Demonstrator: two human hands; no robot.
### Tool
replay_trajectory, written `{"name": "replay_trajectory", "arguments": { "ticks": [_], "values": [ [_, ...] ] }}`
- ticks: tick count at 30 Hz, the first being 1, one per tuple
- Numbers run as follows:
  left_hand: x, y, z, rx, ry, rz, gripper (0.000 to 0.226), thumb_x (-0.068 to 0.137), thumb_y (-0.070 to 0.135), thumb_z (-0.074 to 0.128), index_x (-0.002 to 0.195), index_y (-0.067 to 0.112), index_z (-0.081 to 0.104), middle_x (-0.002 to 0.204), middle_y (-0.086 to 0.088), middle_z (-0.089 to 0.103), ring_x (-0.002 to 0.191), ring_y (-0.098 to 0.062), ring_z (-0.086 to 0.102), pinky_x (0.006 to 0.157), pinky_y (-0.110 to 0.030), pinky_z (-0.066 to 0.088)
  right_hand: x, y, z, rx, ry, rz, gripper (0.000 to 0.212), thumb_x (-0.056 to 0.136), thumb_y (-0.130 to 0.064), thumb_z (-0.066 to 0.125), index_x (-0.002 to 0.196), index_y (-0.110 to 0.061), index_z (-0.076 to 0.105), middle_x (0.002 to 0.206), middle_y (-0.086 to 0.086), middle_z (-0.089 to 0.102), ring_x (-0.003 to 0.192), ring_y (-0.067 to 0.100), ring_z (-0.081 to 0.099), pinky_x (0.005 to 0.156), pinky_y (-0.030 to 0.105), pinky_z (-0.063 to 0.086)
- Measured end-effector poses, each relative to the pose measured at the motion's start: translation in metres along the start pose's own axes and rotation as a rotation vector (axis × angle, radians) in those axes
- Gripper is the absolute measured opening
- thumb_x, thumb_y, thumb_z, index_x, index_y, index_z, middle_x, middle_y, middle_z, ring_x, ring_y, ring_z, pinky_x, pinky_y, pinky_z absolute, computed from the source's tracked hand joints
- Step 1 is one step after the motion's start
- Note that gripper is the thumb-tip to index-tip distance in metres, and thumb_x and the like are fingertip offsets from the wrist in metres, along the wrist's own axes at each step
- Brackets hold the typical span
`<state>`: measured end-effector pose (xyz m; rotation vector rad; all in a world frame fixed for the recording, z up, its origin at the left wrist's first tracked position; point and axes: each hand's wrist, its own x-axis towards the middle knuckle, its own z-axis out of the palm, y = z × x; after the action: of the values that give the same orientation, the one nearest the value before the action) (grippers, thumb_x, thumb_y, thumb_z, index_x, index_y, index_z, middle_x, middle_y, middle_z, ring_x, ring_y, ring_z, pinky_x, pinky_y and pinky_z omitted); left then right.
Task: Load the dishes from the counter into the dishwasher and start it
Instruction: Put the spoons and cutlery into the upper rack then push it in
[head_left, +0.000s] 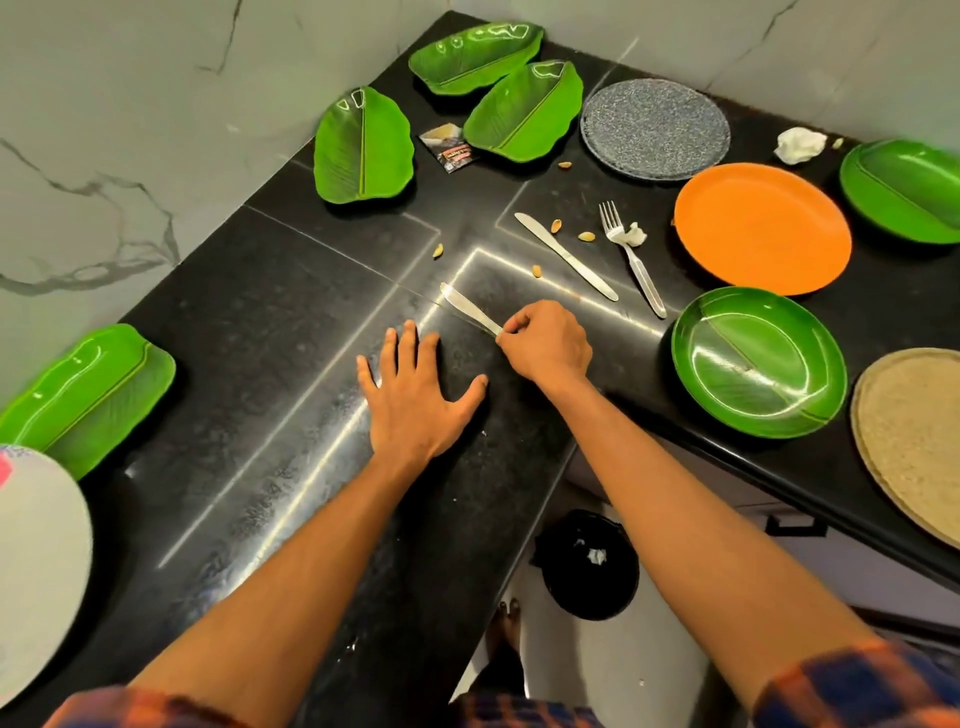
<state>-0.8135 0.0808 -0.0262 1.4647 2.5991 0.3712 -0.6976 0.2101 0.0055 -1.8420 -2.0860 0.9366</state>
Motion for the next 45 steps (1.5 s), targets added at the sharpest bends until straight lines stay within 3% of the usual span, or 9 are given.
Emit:
{"name": "replay_trajectory", "arguments": {
  "ticks": [7,14,23,28,31,36,39,42,45],
  "values": [
    [-0.002,-0.001,0.001,-0.020,0.022,0.006,0.075,0.084,0.080,0.038,0.140,0.030,0.038,0.164,0.000,0.020,0.154,-0.022,0.008,0.121,-0.061,0.001,-0.004,-0.002,-0.005,0.010,-0.025,0.017,0.024,0.077,-0.044,0.083,0.095,-0.030,0.074,0.097,-0.009,0.071,0.093,0.017,0.064,0.072,0.030,0.045],
    [-0.002,-0.001,0.002,-0.032,0.022,0.011,0.076,0.084,0.080,0.038,0.140,0.030,0.039,0.164,0.000,0.020,0.154,-0.022,0.008,0.121,-0.061,0.001,0.001,-0.026,-0.013,-0.205,-0.151,0.006,0.028,0.085,-0.026,0.074,0.110,-0.016,0.066,0.112,0.006,0.067,0.108,0.032,0.064,0.073,0.035,0.044],
    [-0.002,-0.004,0.002,-0.015,0.012,0.017,0.080,0.084,0.082,0.035,0.143,0.029,0.037,0.164,-0.001,0.020,0.154,-0.023,0.008,0.120,-0.062,0.002,0.009,-0.026,-0.020,-0.343,-0.299,-0.083,0.007,0.090,-0.020,0.060,0.091,-0.013,0.059,0.083,0.006,0.056,0.085,0.032,0.057,0.071,0.035,0.047],
    [-0.002,-0.005,0.002,-0.035,0.019,0.018,0.078,0.084,0.082,0.037,0.140,0.029,0.039,0.164,-0.001,0.020,0.154,-0.023,0.008,0.120,-0.062,0.001,0.010,-0.006,-0.021,-0.180,-0.312,-0.116,0.009,0.090,-0.019,0.063,0.090,-0.023,0.070,0.101,0.001,0.071,0.096,0.026,0.066,0.084,0.040,0.058],
    [0.000,-0.007,0.003,-0.032,0.019,0.019,0.076,0.083,0.082,0.038,0.137,0.029,0.041,0.164,-0.001,0.022,0.153,-0.023,0.009,0.120,-0.062,0.002,-0.007,0.021,-0.032,0.020,-0.263,-0.159,0.015,0.090,-0.016,0.068,0.084,-0.030,0.067,0.078,-0.011,0.063,0.080,0.014,0.061,0.074,0.032,0.049],
    [0.001,-0.009,0.005,-0.041,0.047,0.015,0.076,0.083,0.076,0.046,0.138,0.024,0.044,0.162,-0.004,0.027,0.152,-0.026,0.014,0.118,-0.063,0.004,-0.067,0.092,-0.060,0.374,-0.117,-0.154,0.034,0.089,-0.003,0.067,0.121,-0.017,0.069,0.068,-0.010,0.059,0.056,-0.001,0.051,0.064,0.020,0.042],
    [-0.001,-0.008,0.005,-0.036,0.063,0.034,0.068,0.087,0.069,0.052,0.134,0.020,0.049,0.158,-0.009,0.034,0.150,-0.031,0.020,0.116,-0.066,0.007,-0.123,0.145,-0.083,0.462,-0.063,-0.079,0.035,0.093,0.001,0.064,0.125,-0.010,0.069,0.070,-0.009,0.058,0.054,-0.002,0.046,0.058,0.016,0.040],
    [-0.013,-0.005,0.000,-0.040,0.147,0.101,0.044,0.089,0.056,0.056,0.113,0.020,0.062,0.134,-0.014,0.056,0.130,-0.036,0.047,0.108,-0.066,0.029,-0.179,0.207,-0.098,0.515,-0.054,0.028,0.030,0.096,0.001,0.061,0.122,-0.011,0.069,0.073,-0.011,0.064,0.061,-0.002,0.054,0.060,0.019,0.048],
    [-0.047,0.025,0.000,-0.063,0.204,0.243,0.031,0.088,0.042,0.056,0.104,0.018,0.067,0.105,-0.017,0.066,0.100,-0.041,0.060,0.087,-0.054,0.045,-0.242,0.281,-0.104,0.600,0.019,0.167,0.027,0.097,0.004,0.059,0.118,-0.010,0.068,0.077,0.002,0.066,0.063,0.001,0.061,0.058,0.020,0.052]
  ]
}}
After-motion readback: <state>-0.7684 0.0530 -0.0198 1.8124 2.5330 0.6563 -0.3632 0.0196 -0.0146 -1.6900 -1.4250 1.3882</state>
